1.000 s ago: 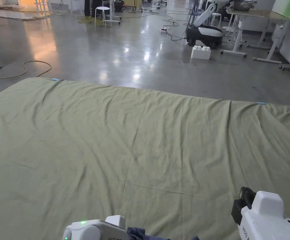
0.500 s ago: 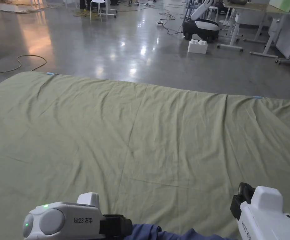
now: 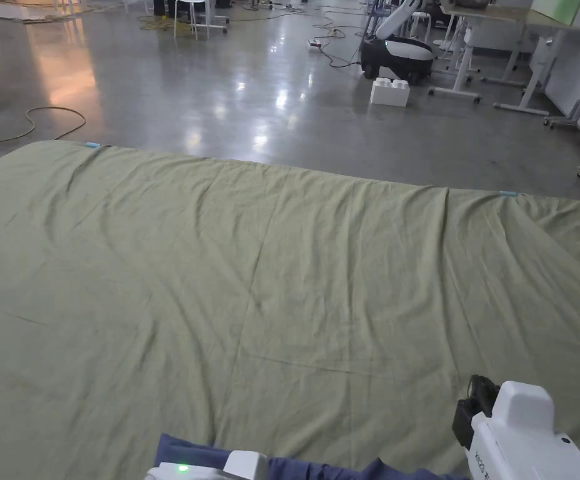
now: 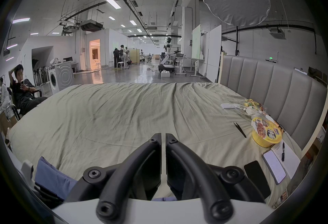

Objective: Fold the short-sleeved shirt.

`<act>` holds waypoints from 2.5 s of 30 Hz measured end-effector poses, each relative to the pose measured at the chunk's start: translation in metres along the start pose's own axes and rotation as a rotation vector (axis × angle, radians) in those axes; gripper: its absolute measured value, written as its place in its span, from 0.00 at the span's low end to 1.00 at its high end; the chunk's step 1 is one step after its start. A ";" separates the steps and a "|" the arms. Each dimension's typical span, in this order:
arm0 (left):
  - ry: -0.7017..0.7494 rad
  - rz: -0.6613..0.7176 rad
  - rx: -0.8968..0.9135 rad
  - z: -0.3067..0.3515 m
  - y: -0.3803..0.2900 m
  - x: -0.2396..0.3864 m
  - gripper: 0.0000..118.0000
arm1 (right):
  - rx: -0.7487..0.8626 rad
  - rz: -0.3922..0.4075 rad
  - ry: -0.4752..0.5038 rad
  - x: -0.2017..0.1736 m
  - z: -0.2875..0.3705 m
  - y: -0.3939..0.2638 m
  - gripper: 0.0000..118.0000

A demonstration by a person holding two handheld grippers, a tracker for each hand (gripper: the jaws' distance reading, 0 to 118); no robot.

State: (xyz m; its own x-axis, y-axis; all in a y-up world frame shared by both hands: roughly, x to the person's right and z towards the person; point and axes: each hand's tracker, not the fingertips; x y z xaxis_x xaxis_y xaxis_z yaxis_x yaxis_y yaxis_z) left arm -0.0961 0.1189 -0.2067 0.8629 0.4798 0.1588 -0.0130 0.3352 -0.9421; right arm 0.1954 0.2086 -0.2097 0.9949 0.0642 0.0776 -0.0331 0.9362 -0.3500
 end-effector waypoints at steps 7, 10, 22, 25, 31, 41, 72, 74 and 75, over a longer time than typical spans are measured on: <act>0.032 -0.014 0.060 0.001 -0.007 0.001 0.31 | 0.003 -0.009 0.009 -0.003 0.000 0.001 0.04; -0.041 0.038 0.077 0.027 -0.002 -0.011 0.55 | 0.013 -0.011 0.017 -0.002 0.001 0.005 0.04; -0.083 0.177 0.254 0.118 0.011 -0.167 0.71 | 0.046 -0.026 0.030 0.001 0.004 0.019 0.04; -0.158 0.249 0.184 0.104 0.008 -0.195 0.71 | 0.041 -0.036 0.034 0.000 0.003 0.018 0.04; -0.378 0.329 0.198 0.073 -0.002 -0.215 0.70 | 0.031 -0.042 0.038 -0.001 0.003 0.016 0.04; -0.391 0.325 0.126 0.045 -0.002 -0.199 0.17 | 0.014 -0.062 0.047 -0.002 0.002 0.012 0.04; 0.114 0.124 0.234 0.195 0.055 -0.088 0.10 | 0.008 -0.070 0.081 -0.006 -0.002 0.015 0.04; 0.124 0.102 0.227 0.190 0.058 -0.067 0.11 | 0.008 -0.072 0.082 -0.006 -0.002 0.014 0.04; 0.121 0.096 0.224 0.188 0.058 -0.056 0.11 | 0.008 -0.073 0.081 -0.006 -0.001 0.014 0.04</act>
State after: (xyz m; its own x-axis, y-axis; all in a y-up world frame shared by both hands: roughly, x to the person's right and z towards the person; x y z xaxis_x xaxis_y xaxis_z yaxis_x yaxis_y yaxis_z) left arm -0.2403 0.2633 -0.2145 0.9062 0.4221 0.0228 -0.1975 0.4705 -0.8600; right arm 0.1892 0.2205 -0.2164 0.9991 -0.0317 0.0270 0.0390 0.9401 -0.3386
